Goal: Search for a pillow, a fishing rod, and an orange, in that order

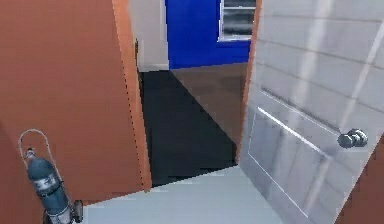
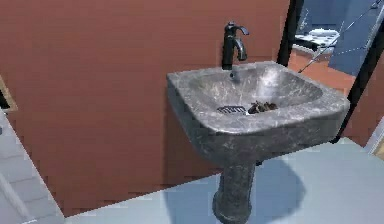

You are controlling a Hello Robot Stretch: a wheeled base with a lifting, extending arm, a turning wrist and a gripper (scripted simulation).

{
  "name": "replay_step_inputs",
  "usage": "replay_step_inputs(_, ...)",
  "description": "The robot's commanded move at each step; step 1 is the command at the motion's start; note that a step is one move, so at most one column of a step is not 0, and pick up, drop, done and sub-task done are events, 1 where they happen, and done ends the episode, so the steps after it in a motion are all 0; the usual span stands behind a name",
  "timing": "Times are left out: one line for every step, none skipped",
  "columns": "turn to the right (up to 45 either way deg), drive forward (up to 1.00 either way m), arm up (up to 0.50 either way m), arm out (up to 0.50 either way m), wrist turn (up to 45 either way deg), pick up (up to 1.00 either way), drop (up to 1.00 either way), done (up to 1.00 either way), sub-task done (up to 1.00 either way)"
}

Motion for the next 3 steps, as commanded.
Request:
replay_step_inputs(0.0,0.80,0.00,0.00,0.0,0.00,0.00,0.00,0.00)
replay_step_inputs(27.0,0.00,0.00,0.00,0.0,0.00,0.00,0.00,0.00)
replay_step_inputs(0.0,0.45,0.00,0.00,0.0,0.00,0.00,0.00,0.00)
